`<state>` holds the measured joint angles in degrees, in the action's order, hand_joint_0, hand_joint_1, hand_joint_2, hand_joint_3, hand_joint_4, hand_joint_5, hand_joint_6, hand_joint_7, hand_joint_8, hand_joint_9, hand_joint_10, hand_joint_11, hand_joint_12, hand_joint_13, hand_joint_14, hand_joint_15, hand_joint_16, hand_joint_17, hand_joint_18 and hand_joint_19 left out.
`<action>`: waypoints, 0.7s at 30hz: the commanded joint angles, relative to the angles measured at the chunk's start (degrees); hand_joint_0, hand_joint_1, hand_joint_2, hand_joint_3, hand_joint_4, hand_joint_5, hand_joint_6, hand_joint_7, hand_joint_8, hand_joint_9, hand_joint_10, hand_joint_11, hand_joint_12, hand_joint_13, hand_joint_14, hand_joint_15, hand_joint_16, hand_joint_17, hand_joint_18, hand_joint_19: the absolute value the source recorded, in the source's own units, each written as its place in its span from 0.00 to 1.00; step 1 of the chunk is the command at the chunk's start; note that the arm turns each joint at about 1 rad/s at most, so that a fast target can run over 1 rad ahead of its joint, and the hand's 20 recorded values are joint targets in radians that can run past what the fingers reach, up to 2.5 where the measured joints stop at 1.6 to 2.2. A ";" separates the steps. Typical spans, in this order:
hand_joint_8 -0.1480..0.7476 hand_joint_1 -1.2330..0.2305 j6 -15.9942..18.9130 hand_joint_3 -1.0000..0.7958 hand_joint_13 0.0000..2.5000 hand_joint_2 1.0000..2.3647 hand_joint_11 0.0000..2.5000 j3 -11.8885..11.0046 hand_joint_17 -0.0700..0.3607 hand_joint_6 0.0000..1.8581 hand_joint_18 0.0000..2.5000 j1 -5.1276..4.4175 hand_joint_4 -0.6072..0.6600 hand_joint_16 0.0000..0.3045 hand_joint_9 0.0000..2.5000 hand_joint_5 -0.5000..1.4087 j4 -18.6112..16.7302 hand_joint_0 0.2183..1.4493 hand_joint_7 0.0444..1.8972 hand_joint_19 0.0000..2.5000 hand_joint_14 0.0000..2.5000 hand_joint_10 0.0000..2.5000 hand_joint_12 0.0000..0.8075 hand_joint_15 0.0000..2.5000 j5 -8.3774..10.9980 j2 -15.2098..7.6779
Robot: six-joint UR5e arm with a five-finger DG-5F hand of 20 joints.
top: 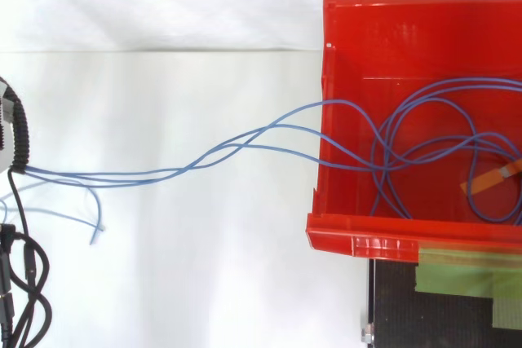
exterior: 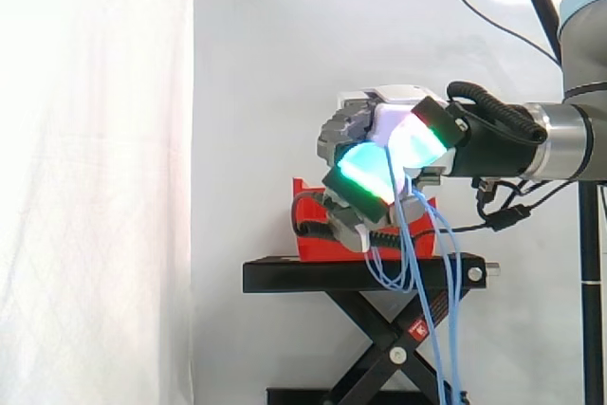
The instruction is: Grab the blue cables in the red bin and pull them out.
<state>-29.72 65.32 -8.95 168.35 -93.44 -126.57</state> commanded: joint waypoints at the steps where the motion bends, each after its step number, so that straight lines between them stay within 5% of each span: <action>1: 0.40 0.21 0.06 0.00 0.56 0.00 0.59 -0.02 0.42 0.12 0.35 -0.02 0.47 0.16 0.51 0.71 0.31 0.54 0.43 0.37 0.00 0.01 0.38 0.68 -0.07 0.00; 15: 0.40 0.22 0.06 0.00 0.55 0.00 0.59 -0.02 0.43 0.06 0.34 -0.02 0.48 0.17 0.50 0.71 0.31 0.51 0.44 0.37 0.00 0.01 0.38 0.67 0.02 -0.08; 21: 0.40 0.22 3.31 0.00 0.56 0.00 0.59 0.07 0.43 0.07 0.34 -0.10 0.47 0.17 0.50 0.72 0.92 0.51 0.44 0.37 0.00 0.01 0.37 0.67 0.28 -0.08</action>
<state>-28.15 65.37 -8.97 169.03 -93.33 -126.64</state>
